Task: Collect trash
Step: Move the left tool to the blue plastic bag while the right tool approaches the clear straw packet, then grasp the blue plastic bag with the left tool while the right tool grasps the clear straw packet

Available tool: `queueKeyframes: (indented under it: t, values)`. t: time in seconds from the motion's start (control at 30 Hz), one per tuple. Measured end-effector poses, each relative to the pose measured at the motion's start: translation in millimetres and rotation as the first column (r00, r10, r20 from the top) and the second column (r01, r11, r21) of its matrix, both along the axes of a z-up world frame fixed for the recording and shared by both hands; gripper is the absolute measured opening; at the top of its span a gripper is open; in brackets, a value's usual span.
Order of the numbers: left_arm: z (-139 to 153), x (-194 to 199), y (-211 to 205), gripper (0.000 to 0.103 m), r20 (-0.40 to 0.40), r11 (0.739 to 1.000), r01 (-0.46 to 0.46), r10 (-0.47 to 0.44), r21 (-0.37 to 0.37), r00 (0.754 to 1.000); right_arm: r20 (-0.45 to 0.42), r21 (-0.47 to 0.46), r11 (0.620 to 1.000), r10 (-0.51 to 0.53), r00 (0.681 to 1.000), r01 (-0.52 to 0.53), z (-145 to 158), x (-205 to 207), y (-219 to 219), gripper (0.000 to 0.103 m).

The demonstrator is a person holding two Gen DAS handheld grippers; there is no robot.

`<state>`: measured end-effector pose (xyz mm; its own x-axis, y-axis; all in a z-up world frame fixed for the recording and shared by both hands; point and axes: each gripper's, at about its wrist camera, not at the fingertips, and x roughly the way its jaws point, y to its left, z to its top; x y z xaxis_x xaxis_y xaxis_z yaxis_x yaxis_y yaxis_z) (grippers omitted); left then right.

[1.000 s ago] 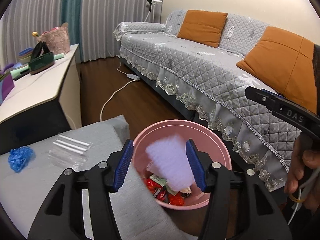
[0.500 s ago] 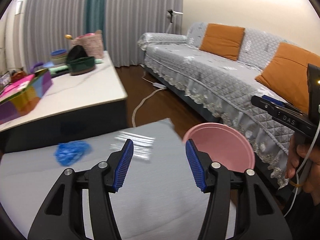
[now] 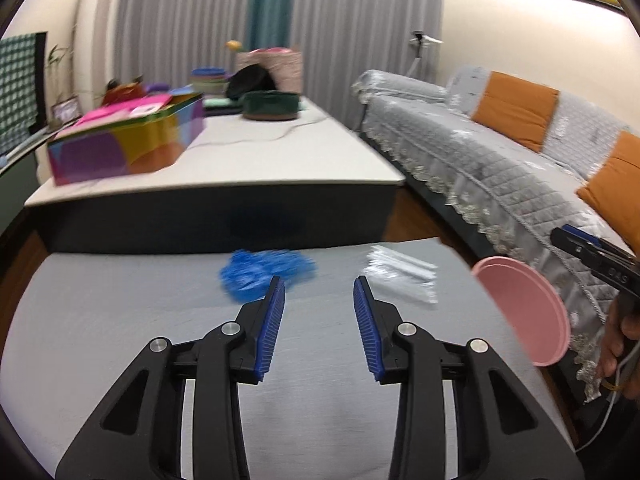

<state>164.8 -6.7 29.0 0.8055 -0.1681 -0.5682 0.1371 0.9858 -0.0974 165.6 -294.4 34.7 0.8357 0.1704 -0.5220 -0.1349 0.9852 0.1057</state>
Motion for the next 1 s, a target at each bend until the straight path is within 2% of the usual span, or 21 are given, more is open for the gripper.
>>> queueKeyframes:
  t: [0.23,0.37,0.57,0.8,1.0]
  values:
    - [-19.8,18.7,29.3,0.035,-0.031,0.997,-0.080,0.079,-0.013,0.996,-0.040,-0.005,0.995,0.098,0.994,-0.098,-12.5,20.7,33.8,0.053]
    - [-31.2,31.5,30.2,0.035,-0.042,0.996,-0.091,0.091,-0.005,0.995,-0.064,-0.009,0.989,0.149,0.987,-0.150,-20.2,32.4,48.9,0.048]
    - [-43.8,52.7,33.8,0.035,-0.051,0.995,-0.095,0.096,0.008,0.994,-0.106,-0.030,0.977,0.205,0.973,-0.209,-36.2,52.5,68.0,0.047]
    - [-55.7,76.3,41.8,0.035,-0.081,0.995,-0.097,0.097,0.004,0.992,-0.210,-0.047,0.953,0.282,0.936,-0.298,-64.0,74.4,92.6,0.047]
    - [-65.7,91.3,43.9,0.044,-0.121,0.995,-0.102,0.101,0.001,0.987,-0.279,-0.089,0.943,0.284,0.917,-0.320,-79.9,87.3,103.8,0.047]
